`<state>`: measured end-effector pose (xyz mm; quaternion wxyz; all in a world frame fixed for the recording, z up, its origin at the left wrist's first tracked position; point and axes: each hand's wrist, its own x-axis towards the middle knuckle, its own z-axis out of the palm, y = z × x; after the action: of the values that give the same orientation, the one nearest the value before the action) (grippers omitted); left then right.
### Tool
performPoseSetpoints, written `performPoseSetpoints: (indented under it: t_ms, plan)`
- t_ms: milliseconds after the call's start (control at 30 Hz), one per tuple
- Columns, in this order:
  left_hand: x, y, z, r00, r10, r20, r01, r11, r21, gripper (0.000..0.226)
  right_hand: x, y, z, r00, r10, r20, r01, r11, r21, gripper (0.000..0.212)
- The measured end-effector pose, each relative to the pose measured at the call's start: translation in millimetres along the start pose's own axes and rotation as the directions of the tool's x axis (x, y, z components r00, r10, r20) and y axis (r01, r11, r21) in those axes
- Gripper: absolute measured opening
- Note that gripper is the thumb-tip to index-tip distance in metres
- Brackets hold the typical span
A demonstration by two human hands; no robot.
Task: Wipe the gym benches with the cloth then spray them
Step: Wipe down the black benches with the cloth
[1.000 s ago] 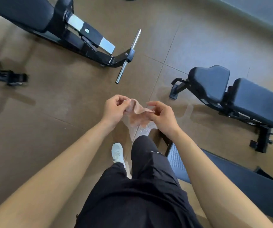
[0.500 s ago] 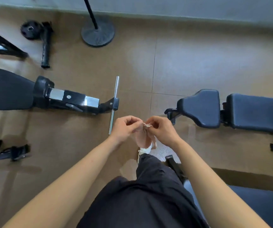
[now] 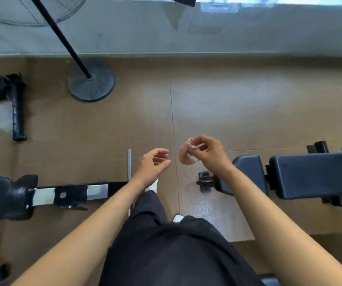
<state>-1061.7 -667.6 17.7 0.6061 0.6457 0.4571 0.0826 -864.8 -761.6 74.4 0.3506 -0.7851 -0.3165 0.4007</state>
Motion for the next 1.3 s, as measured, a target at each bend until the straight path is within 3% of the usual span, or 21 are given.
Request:
performPoseSetpoints:
  t_ms: [167,267,433,500,667,833,933,1067,1300]
  plan:
    - [82.4,40.7,-36.3,0.978,0.140,0.153,-0.169,0.967,0.191,0.062,61.1,-54.9,-19.4,0.991,0.094,-0.092,-0.066,0.960,0.273,0.013]
    - [125.8,72.5,-44.9,0.954,0.169,0.246,-0.216,0.960,0.178,0.071,93.2,-76.3,-33.8,0.983,0.158,-0.092,-0.096,0.874,0.476,0.009]
    - [203.9,113.9,-38.5,0.941,0.180,0.286,-0.207,0.976,0.069,0.021,157.0,-94.2,-73.8,0.960,0.241,-0.145,-0.082,0.733,0.675,0.004]
    - [238.7,130.7,-34.4,0.945,0.152,0.289,-0.170,0.985,0.036,0.012,186.9,-92.0,-93.9,0.939,0.291,-0.185,-0.079,0.702,0.707,0.006]
    - [333.7,185.6,-23.9,0.938,0.085,0.336,-0.091,0.996,0.001,0.022,277.5,-66.9,-151.1,0.838,0.466,-0.283,-0.096,0.638,0.764,0.006]
    - [425.9,265.2,-3.6,0.947,0.010,0.322,0.019,0.996,-0.087,0.012,364.5,-52.3,-214.2,0.790,0.554,-0.261,-0.152,0.591,0.792,0.001]
    - [482.0,314.2,9.2,0.951,-0.029,0.308,0.095,0.975,-0.201,0.008,415.8,-51.9,-251.2,0.785,0.556,-0.273,-0.189,0.635,0.749,0.003]
    - [548.8,363.3,30.6,0.960,-0.081,0.266,0.150,0.957,-0.248,0.021,474.4,-56.7,-292.2,0.781,0.551,-0.294,-0.231,0.692,0.683,0.007]
    - [692.0,418.2,69.2,0.976,-0.120,0.184,0.146,0.980,-0.134,0.020,592.1,-61.8,-348.2,0.773,0.535,-0.342,-0.298,0.782,0.548,0.018]
